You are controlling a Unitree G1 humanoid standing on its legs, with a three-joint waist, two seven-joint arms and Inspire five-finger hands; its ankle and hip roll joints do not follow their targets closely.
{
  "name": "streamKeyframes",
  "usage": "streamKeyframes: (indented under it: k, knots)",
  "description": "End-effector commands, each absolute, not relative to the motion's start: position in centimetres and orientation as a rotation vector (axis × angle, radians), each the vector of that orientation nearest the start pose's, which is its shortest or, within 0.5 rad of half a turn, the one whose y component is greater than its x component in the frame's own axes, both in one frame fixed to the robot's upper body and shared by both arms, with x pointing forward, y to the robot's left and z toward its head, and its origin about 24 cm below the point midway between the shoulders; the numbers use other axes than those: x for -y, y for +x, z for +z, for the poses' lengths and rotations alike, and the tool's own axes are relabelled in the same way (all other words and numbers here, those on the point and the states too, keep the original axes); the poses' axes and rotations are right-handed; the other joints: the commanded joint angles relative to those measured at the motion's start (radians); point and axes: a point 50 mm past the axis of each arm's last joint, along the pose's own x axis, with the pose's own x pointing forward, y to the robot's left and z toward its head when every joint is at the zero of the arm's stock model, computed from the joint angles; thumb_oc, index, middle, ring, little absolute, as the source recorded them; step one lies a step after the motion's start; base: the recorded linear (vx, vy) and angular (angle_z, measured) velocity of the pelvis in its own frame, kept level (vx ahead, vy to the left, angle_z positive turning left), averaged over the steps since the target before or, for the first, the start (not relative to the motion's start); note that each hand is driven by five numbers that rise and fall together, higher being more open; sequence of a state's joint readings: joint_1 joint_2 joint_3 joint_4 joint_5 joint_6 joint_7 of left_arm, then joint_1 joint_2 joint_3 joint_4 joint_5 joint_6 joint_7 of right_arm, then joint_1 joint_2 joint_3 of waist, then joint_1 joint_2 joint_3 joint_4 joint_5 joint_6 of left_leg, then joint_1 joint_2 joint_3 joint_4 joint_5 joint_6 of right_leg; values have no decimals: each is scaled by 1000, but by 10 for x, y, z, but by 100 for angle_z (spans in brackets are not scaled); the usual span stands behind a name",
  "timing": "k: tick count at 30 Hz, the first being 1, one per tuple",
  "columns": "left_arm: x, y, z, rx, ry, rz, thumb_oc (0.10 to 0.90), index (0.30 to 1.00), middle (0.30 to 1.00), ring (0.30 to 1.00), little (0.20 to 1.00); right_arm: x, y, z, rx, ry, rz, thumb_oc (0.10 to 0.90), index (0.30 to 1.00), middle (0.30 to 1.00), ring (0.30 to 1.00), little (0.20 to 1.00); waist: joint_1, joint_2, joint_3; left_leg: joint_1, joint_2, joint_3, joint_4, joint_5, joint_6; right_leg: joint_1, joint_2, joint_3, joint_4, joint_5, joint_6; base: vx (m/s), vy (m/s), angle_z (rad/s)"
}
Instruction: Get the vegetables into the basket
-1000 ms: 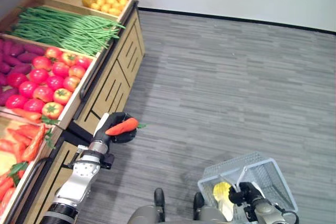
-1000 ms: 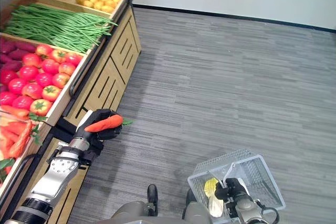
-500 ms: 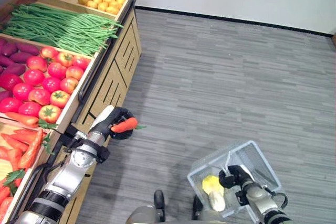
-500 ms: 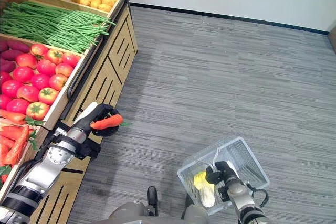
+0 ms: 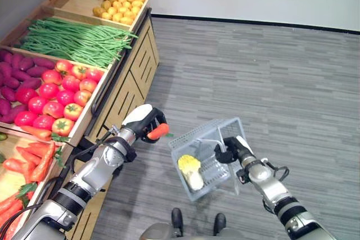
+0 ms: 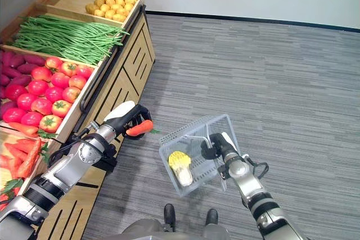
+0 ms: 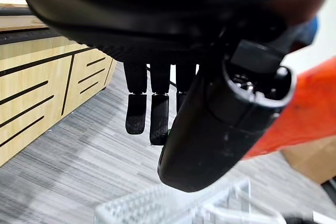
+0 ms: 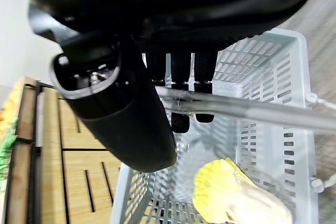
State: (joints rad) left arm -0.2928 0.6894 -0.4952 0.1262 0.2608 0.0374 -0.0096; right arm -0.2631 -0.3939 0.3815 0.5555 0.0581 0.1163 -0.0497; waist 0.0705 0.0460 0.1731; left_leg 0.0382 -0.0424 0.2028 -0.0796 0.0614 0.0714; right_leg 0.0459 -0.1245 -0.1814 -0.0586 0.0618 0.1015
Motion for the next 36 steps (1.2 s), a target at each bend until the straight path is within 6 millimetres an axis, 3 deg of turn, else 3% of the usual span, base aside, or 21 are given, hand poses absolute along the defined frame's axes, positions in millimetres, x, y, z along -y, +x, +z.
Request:
streamKeyframes:
  k: [1,11,17,21,28,32,36]
  knots:
    - [-163,308,88,175,1061,-376,400,300,300,300,300,160,318,37,-127,-445,196,400,300,300,300,300,13,-16,-93,20,7,-13,112,-192,-3,-75,-28,21,132,-70,22,42,-90,3]
    - [-129,306,60,114,985,-460,400,300,300,300,300,110,338,76,33,-429,260,400,300,300,300,300,6,17,-104,29,18,-20,85,-171,-24,-53,-6,23,87,-72,8,33,-68,1]
    - [-112,309,49,92,1008,-500,400,300,300,300,300,90,338,85,71,-405,303,400,300,300,300,300,-4,22,-106,34,23,-19,77,-167,-28,-47,3,27,80,-75,5,19,-36,0]
    - [-98,308,42,93,1030,-549,400,300,300,300,300,78,342,103,142,-378,307,400,300,300,300,300,-10,21,-106,40,24,-17,72,-166,-31,-43,6,31,76,-75,4,0,0,0]
    - [-89,306,20,10,1049,-583,400,300,300,300,300,63,340,117,199,-336,338,400,300,300,300,300,-20,14,-104,46,26,-9,74,-169,-29,-40,9,38,75,-75,4,-1,3,-1]
    - [-86,302,-2,-54,1144,-627,400,300,300,300,300,54,336,126,239,-322,371,400,300,300,300,300,-29,7,-104,50,27,-3,75,-171,-28,-40,11,46,78,-75,4,-2,12,-2]
    - [-92,299,-22,-145,1191,-613,400,300,300,300,300,46,328,139,306,-281,408,400,300,300,300,300,-37,-4,-105,55,28,5,69,-170,-27,-45,11,53,83,-73,6,-4,23,-2]
